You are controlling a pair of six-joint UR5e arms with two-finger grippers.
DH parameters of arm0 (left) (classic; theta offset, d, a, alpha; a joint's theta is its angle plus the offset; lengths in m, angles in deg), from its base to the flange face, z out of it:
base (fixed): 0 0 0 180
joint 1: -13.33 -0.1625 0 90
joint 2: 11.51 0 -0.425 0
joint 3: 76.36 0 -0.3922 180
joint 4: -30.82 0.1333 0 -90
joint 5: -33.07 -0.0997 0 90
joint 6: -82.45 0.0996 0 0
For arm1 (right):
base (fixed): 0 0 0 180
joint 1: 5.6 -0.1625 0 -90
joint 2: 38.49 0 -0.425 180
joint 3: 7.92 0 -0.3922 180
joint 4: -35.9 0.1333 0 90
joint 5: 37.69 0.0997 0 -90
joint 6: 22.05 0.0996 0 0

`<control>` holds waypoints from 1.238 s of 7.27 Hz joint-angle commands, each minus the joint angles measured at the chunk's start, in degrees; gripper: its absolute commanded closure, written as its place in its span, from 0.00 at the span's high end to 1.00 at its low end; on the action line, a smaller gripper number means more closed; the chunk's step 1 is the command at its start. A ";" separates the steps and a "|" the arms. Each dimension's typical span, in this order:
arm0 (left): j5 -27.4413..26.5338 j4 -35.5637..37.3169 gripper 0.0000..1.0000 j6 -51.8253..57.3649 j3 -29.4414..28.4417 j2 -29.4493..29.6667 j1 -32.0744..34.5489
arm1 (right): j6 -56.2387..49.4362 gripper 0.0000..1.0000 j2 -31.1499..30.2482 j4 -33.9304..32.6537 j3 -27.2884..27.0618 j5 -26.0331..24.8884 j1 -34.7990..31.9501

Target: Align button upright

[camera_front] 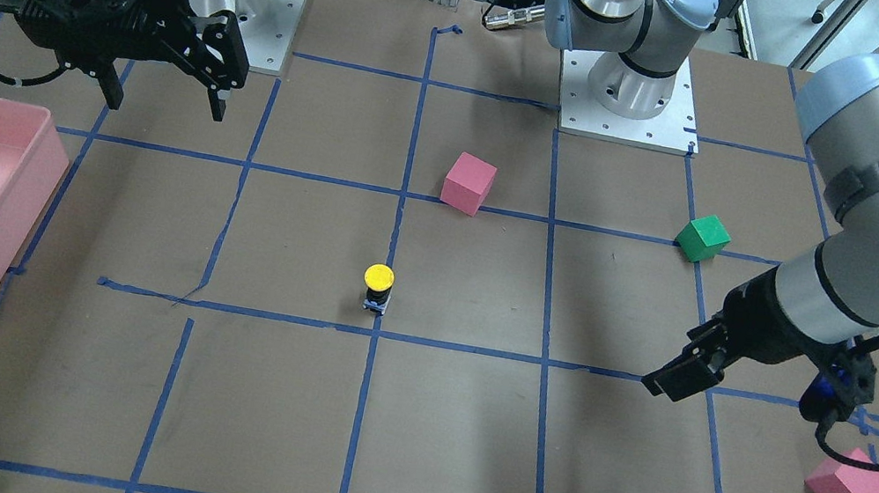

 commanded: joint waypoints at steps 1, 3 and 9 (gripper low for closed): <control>-4.12 -3.78 1.00 16.58 -2.31 -4.45 0.06 | -0.10 1.00 -0.27 -0.11 -0.27 0.09 0.01; -6.24 -3.95 1.00 26.16 -2.32 -7.71 0.32 | -0.02 1.00 -0.27 -0.12 -0.27 0.17 0.01; -6.50 -13.18 1.00 33.51 -1.88 -13.35 9.81 | -0.01 1.00 -0.18 -0.03 -0.36 0.00 0.01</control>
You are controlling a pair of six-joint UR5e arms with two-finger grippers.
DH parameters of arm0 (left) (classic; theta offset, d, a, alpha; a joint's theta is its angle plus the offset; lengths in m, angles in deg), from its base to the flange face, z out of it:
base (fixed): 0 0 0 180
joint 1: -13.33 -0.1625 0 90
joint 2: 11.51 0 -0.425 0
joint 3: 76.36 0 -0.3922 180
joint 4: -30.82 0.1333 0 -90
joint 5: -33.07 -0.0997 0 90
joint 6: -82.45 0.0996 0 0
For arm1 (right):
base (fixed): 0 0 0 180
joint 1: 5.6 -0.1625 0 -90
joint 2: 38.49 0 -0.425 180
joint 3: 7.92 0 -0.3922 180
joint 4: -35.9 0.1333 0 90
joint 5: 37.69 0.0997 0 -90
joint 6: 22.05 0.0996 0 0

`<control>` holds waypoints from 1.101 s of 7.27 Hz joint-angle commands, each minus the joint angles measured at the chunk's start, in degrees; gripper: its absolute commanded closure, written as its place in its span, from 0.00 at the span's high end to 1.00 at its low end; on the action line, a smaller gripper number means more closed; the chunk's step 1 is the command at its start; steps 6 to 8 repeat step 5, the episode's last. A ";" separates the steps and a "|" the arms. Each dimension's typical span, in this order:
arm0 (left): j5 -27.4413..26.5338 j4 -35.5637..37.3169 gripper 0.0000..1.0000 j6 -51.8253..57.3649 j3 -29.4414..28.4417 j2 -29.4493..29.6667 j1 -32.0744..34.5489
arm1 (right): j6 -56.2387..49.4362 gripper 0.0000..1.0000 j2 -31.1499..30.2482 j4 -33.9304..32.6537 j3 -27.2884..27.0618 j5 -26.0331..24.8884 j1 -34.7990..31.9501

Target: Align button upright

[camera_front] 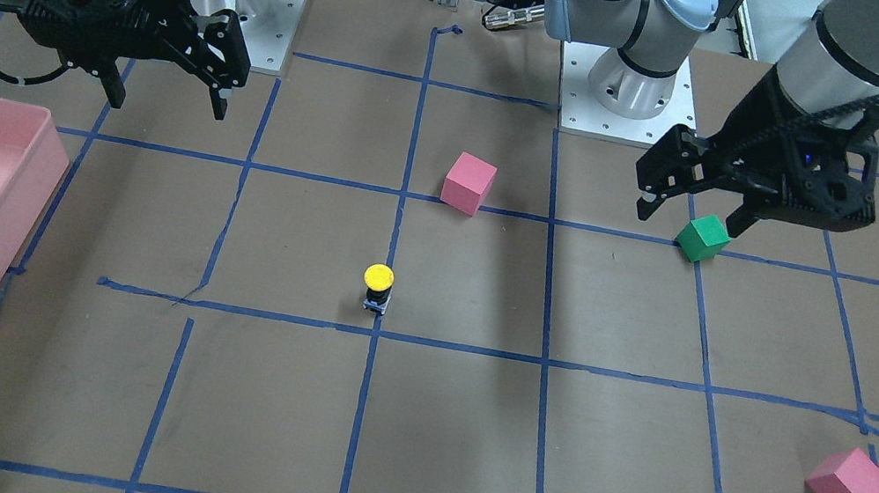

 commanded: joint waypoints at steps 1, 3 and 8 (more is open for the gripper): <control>-0.21 -2.18 1.00 -0.08 -0.31 -0.77 1.82 | 0.00 1.00 0.00 0.01 0.00 -0.07 0.00; -1.34 -4.91 1.00 -0.08 -0.40 -1.99 1.73 | -0.09 1.00 0.00 0.01 -0.09 0.02 0.00; -2.85 -7.20 1.00 -0.08 -0.31 -3.40 1.82 | -0.09 1.00 0.09 0.01 -0.09 0.02 0.00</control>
